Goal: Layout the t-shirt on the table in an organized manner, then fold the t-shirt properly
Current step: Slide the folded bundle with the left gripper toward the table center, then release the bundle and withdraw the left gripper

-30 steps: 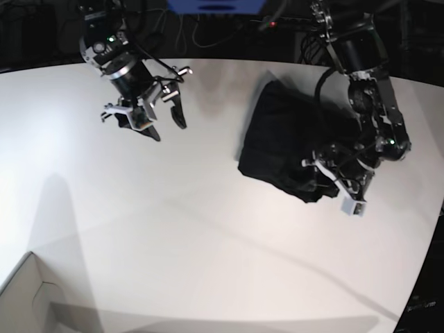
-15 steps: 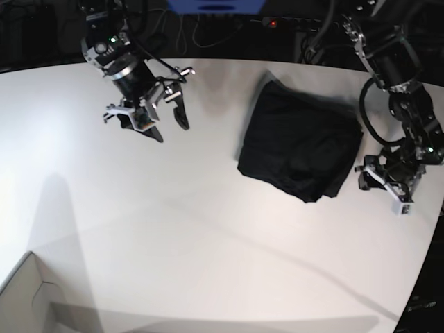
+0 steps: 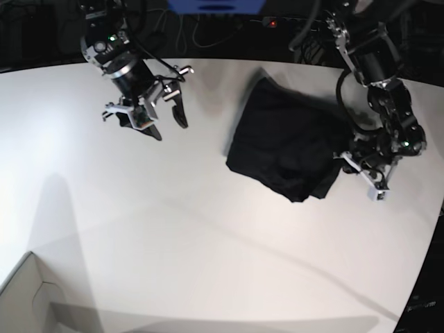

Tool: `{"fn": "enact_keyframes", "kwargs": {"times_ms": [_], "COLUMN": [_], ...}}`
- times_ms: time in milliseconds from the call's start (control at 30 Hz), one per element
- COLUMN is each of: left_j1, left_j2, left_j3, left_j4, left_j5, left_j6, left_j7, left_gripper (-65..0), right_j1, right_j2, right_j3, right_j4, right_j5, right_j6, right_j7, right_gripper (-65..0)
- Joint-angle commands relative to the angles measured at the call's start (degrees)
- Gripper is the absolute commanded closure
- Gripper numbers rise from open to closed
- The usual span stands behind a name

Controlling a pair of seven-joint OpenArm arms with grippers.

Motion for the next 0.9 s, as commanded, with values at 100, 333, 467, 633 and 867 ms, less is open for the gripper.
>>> {"fn": "enact_keyframes", "kwargs": {"times_ms": [100, 333, 467, 633, 867], "left_j1": [-3.57, -7.35, -11.49, -16.15, -20.98], "left_j2": [-0.30, -0.03, 2.61, 6.65, 10.52], "left_j3": [0.63, 12.06, 16.28, 20.50, 28.15], "left_j4": [-5.06, -11.04, -17.90, -23.79, -26.07], "left_j5": [0.39, 0.39, 0.22, 0.31, -0.05], "left_j6": [0.03, 0.03, 0.03, 0.03, 0.03], "left_j7": [0.42, -9.51, -11.01, -16.81, -20.24], "left_gripper": [-1.3, -1.6, -1.6, -1.6, -1.6], "right_j1": [-0.15, -1.20, -1.56, -2.43, -3.05], "right_j2": [0.19, 0.28, 0.28, 0.28, 0.02], "right_j3": [0.21, 2.41, 4.78, 8.21, 11.99], "right_j4": [1.28, 1.28, 1.28, 1.28, 0.93], "right_j5": [0.60, 0.60, 0.60, 0.60, 0.60], "right_j6": [0.09, 0.09, 0.09, 0.09, 0.09], "right_j7": [1.53, 1.53, 1.53, 1.53, 1.53], "right_gripper": [-30.7, -30.7, -30.7, -30.7, -30.7]}}
